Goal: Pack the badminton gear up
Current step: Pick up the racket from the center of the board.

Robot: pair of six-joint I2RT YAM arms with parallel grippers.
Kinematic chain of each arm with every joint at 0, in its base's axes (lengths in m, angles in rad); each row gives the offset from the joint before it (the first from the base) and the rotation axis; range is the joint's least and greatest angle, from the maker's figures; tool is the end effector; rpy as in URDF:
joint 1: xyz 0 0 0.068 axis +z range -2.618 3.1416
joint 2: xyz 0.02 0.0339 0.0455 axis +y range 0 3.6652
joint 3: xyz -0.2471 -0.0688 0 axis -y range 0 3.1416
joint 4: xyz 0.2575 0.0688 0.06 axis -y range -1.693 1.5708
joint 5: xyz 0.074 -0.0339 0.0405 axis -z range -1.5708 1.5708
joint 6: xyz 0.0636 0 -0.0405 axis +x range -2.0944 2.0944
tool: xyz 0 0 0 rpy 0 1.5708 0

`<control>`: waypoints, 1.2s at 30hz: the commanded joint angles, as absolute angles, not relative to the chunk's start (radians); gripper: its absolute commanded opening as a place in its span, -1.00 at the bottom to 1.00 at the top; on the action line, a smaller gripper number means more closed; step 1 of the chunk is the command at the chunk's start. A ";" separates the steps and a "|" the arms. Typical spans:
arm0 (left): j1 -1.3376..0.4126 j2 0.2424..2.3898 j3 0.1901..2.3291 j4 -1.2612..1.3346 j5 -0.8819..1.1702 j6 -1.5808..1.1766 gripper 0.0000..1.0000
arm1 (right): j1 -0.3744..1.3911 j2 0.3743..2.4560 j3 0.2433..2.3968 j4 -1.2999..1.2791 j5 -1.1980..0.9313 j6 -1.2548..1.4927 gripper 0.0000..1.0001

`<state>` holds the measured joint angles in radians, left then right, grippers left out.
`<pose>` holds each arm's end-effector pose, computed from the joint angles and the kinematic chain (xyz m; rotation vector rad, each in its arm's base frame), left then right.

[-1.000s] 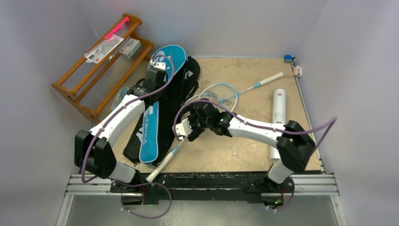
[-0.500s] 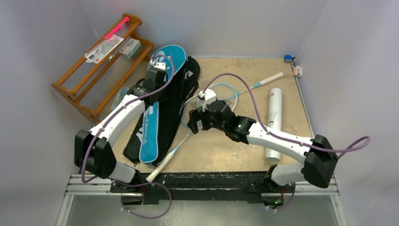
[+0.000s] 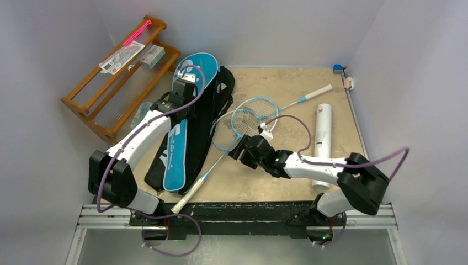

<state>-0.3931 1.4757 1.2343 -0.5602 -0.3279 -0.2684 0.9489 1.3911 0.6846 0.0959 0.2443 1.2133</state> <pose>0.3351 -0.1168 0.2598 -0.0105 2.3195 0.0579 0.2000 0.2526 0.1573 0.4536 2.2843 0.9338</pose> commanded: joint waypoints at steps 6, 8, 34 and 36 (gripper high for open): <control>-0.390 1.478 1.267 -0.535 -0.318 -0.258 -1.00 | 0.950 1.635 0.752 0.384 0.183 1.386 0.30; -0.390 1.480 1.267 -0.535 -0.315 -0.256 -1.00 | 0.950 1.668 0.754 0.425 0.190 1.405 0.27; -0.390 1.493 1.274 -0.543 -0.271 -0.250 -1.00 | 0.949 1.470 0.751 0.212 0.233 1.245 -1.00; -0.390 1.493 1.275 -0.542 -0.262 -0.249 -1.00 | 0.949 1.418 0.756 0.168 0.198 1.157 -1.00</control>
